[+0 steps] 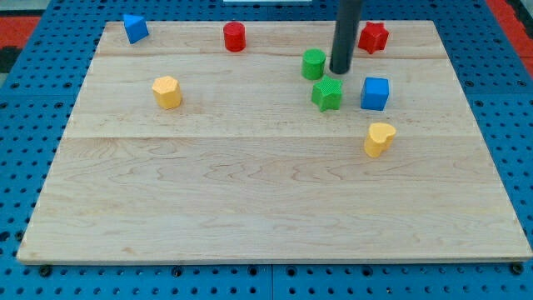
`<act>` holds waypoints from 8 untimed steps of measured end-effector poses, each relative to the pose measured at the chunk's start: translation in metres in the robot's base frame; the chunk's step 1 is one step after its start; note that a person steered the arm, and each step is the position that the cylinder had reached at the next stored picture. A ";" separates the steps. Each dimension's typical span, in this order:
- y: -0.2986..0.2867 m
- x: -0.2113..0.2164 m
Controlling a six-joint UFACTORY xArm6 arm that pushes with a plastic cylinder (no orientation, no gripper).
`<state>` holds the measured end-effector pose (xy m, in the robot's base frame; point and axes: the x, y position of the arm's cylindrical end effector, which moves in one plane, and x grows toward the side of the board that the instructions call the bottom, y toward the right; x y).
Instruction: Slide the green star to the center left
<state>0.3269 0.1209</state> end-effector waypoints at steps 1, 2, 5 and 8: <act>-0.047 0.033; -0.059 0.076; -0.178 0.121; -0.232 0.074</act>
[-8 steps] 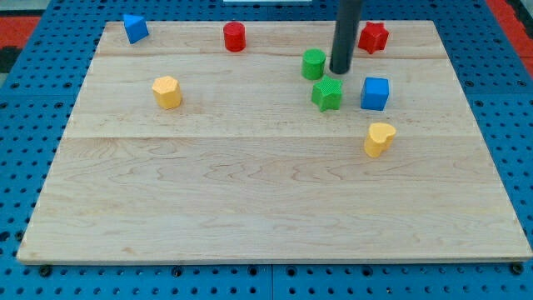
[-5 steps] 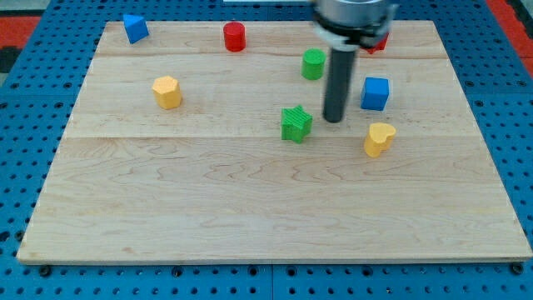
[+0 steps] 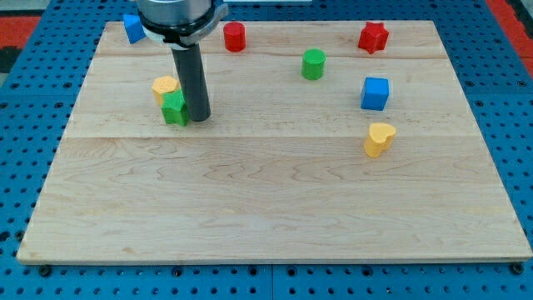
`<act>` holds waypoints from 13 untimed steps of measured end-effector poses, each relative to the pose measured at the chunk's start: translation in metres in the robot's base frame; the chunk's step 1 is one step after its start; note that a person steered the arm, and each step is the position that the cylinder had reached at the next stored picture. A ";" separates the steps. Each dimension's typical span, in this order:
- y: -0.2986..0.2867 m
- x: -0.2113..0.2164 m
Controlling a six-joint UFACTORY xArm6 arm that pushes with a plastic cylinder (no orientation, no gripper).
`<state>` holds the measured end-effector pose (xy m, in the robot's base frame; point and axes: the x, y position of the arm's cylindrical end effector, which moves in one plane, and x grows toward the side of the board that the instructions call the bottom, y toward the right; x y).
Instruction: Slide the green star to the center left
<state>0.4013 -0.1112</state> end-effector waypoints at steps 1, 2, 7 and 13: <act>-0.036 0.002; -0.066 0.003; -0.037 -0.006; -0.095 -0.024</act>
